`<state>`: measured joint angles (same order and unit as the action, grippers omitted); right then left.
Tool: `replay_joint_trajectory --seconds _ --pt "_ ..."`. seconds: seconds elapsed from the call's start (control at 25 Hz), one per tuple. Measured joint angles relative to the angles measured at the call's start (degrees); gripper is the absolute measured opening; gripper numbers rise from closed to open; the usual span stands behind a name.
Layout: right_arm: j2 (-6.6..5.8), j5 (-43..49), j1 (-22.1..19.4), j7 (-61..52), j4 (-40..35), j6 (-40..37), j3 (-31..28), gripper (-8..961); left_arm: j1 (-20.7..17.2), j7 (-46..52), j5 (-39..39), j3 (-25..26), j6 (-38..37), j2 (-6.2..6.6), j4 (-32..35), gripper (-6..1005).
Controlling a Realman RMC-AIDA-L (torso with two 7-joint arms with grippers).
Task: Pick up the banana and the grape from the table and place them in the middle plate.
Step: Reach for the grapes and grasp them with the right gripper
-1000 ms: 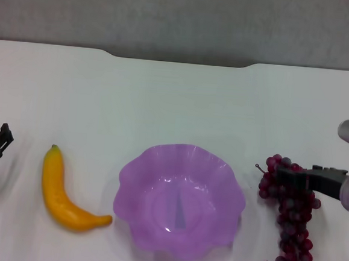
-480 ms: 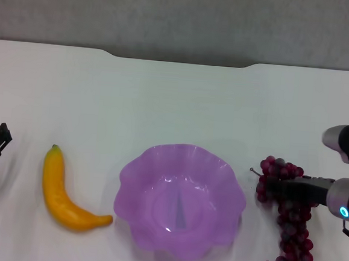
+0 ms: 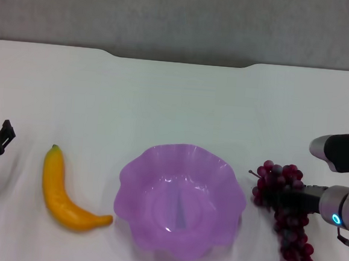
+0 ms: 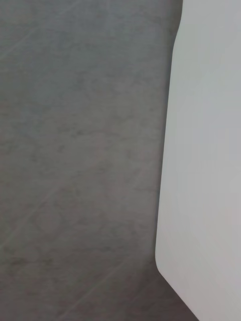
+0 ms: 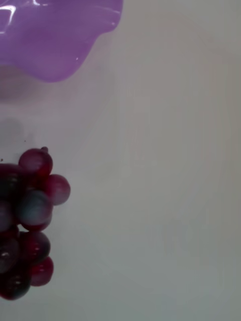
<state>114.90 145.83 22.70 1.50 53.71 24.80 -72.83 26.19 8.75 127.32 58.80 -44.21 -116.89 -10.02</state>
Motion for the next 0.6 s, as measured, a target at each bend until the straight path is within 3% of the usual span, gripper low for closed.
replay_joint_trajectory --seconds 0.52,0.6 --pt "0.03 -0.7 0.2 0.3 -2.8 -5.7 2.5 872 -0.1 -0.1 -0.1 0.0 0.0 0.00 0.1 890" --pt "0.03 -0.5 0.2 0.3 -3.8 -7.3 3.2 783 -0.1 -0.1 -0.1 0.0 0.0 0.01 0.2 890"
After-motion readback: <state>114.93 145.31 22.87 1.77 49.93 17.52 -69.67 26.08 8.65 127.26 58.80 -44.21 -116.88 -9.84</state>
